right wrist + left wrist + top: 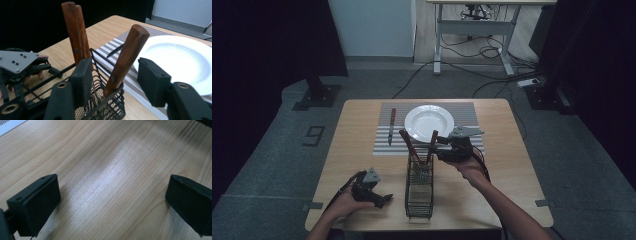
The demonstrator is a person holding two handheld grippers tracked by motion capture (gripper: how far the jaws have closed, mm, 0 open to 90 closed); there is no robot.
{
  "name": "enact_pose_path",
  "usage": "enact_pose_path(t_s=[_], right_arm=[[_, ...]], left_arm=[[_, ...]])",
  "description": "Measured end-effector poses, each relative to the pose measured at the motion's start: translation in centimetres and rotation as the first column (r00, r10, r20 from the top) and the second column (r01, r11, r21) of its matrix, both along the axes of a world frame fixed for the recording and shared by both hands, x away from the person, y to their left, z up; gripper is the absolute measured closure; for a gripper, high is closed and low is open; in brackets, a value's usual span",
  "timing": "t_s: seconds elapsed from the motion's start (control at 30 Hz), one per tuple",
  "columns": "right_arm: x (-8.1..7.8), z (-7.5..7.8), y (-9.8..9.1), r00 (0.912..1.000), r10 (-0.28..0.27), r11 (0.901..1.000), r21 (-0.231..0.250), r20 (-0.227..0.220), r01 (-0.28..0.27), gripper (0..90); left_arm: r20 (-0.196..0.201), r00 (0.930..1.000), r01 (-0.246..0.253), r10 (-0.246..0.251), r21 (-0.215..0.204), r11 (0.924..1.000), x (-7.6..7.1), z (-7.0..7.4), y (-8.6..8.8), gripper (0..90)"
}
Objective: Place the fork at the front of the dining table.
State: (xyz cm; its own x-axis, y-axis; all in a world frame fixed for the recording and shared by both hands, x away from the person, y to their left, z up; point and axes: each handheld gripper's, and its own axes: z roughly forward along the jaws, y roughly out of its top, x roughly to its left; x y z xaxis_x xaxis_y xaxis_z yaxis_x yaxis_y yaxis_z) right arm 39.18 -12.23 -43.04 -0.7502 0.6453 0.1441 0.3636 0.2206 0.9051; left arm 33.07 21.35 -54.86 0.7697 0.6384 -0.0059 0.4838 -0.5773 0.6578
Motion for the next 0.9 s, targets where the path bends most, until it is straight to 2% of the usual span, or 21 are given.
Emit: enact_pose_path(t_s=[0.17,0.4,0.53,0.63,0.77,0.9], right_arm=[[1.0,-0.7,0.5,0.9999,0.005,1.0,0.004,-0.01,-0.005,59.6],[1.7,-1.2,0.2,0.9983,0.015,0.9968,0.08,-0.057,-0.011,75.7],[1.6,-1.2,0.1,0.9974,0.024,0.9929,0.118,-0.069,-0.016,78.9],[1.4,-0.9,0.0,0.9979,0.026,0.9889,0.148,-0.06,-0.017,80.2],[0.9,-0.3,-0.2,0.9998,0.017,0.9876,0.156,-0.012,-0.015,80.3],[0.2,0.9,-0.7,0.9994,-0.005,0.9825,0.186,0.034,-0.002,80.4]], left_arm=[[0.0,1.0,0.0,0.0,0.0,1.0,0.0,0.0,0.0,0.0],[-0.001,1.0,0.001,-0.001,0.0,1.0,0.0,0.0,0.0,0.0],[-0.001,1.0,0.001,-0.001,0.0,1.0,0.0,0.0,0.0,0.0],[-0.001,1.0,0.002,-0.002,0.0,1.0,0.0,0.0,0.0,0.0],[-0.001,1.0,0.004,-0.004,-0.001,1.0,0.0,0.0,0.0,0.0],[-0.002,1.0,0.005,-0.005,0.0,1.0,0.0,0.0,0.0,0.0]])
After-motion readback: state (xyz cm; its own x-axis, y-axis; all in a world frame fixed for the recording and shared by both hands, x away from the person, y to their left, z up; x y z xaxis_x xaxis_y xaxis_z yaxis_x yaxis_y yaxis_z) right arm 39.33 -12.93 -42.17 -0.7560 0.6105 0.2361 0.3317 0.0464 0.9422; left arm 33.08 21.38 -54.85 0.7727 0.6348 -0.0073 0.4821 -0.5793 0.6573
